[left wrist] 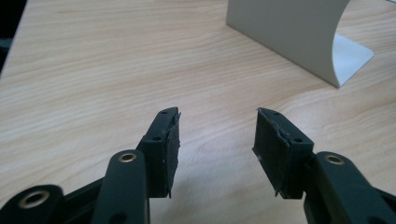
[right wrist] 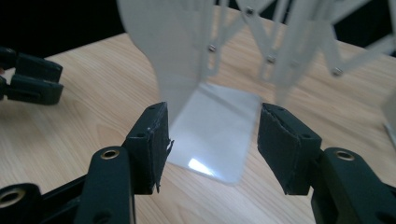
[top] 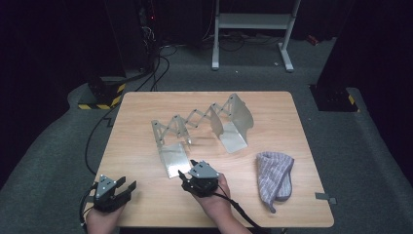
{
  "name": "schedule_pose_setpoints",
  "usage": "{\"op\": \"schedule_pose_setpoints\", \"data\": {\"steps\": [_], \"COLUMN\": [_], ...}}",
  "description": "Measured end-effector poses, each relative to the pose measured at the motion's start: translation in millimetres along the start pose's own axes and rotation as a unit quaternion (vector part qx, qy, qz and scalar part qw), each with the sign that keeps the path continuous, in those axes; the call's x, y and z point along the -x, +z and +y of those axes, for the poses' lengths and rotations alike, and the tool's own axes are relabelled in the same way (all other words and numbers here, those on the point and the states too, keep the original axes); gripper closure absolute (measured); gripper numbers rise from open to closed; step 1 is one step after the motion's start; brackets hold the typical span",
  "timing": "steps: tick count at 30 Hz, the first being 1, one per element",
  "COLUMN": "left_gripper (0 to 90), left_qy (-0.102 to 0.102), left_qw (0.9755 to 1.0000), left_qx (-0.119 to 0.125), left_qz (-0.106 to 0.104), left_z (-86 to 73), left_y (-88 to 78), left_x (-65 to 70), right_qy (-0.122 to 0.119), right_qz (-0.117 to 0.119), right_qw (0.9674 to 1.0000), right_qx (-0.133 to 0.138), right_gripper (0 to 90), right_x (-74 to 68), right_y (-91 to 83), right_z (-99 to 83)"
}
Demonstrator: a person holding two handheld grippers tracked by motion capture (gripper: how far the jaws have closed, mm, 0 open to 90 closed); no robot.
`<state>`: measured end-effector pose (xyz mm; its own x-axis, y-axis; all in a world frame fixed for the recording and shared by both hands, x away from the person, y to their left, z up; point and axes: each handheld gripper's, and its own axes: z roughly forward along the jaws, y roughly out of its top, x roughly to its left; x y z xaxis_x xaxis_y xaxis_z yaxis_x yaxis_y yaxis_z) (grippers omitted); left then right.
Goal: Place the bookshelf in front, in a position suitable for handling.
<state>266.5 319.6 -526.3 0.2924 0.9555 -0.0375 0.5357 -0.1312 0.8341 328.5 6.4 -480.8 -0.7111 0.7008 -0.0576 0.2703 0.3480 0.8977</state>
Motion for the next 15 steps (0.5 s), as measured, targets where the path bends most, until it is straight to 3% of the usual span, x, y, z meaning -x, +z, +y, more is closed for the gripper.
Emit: {"op": "schedule_pose_setpoints", "data": {"steps": [3, 10, 14, 15], "left_gripper": [50.2, 50.1, 50.1, 50.1], "left_qy": [-0.007, -0.007, -0.006, -0.006], "left_qw": [0.9999, 0.9998, 0.9998, 0.9998], "left_qx": [-0.004, -0.01, -0.014, -0.013], "left_qz": [0.007, 0.013, 0.012, 0.011], "left_z": [-7.2, -13.2, -15.4, -15.4], "left_y": [-8.5, -14.2, -15.7, -15.6], "left_x": [-3.4, -3.9, -4.4, -4.5], "right_qy": [-0.007, -0.011, -0.011, -0.015], "right_qz": [0.02, 0.034, 0.031, 0.025], "right_qw": [0.9997, 0.9989, 0.9985, 0.9983], "right_qx": [0.01, 0.032, 0.043, 0.05], "right_gripper": [44.4, 49.1, 58.2, 64.7], "right_x": [-13.2, -27.0, -31.9, -34.0], "right_y": [14.6, 34.6, 43.9, 46.2], "right_z": [10.9, 24.7, 33.8, 37.3]}}
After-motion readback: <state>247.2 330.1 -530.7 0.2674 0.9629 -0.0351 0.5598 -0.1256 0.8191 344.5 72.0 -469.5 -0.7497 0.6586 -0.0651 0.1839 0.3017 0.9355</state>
